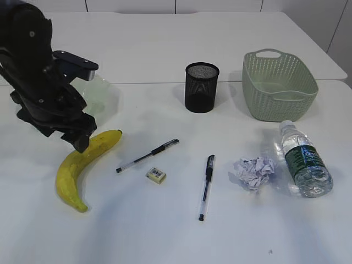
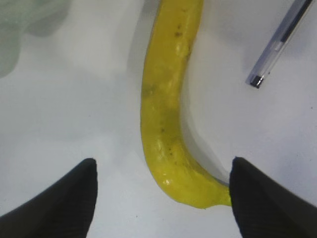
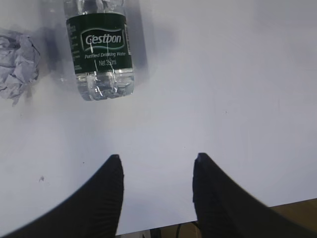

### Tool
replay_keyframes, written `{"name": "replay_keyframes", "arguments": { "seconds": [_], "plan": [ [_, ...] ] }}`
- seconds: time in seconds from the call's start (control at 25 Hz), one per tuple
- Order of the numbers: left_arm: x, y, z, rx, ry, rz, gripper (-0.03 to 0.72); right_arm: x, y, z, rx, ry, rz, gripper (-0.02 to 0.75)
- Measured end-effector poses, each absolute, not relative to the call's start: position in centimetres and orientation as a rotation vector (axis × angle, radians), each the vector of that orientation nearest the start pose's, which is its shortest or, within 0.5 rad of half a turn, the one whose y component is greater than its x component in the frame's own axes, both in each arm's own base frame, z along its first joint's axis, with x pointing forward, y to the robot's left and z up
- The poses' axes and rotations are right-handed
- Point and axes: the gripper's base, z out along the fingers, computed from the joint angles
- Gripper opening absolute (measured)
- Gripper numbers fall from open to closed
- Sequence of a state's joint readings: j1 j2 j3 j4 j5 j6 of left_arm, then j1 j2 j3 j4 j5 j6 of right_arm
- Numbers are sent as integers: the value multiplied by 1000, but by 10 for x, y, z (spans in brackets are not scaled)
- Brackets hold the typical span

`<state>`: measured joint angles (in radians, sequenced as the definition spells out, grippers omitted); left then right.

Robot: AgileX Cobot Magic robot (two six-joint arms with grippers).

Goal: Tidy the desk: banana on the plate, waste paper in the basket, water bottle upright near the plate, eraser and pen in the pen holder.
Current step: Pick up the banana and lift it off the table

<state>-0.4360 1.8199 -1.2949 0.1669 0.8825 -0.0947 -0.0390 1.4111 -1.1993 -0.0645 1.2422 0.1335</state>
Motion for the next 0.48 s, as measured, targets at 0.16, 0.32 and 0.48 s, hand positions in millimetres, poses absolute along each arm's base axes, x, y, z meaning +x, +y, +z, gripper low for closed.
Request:
{"name": "replay_keyframes", "arguments": {
  "seconds": [0.16,0.32,0.48],
  "plan": [
    [341,-145,203,633,2812,131,586,263,-16,310,231,2925,-78,349],
    [344,-146,190,646,2836,145,585,263,-16,310,231,2925,-78,349],
    [348,-148,185,648,2819,134,581,263,-16,310,231,2924,-78,349]
  ]
}}
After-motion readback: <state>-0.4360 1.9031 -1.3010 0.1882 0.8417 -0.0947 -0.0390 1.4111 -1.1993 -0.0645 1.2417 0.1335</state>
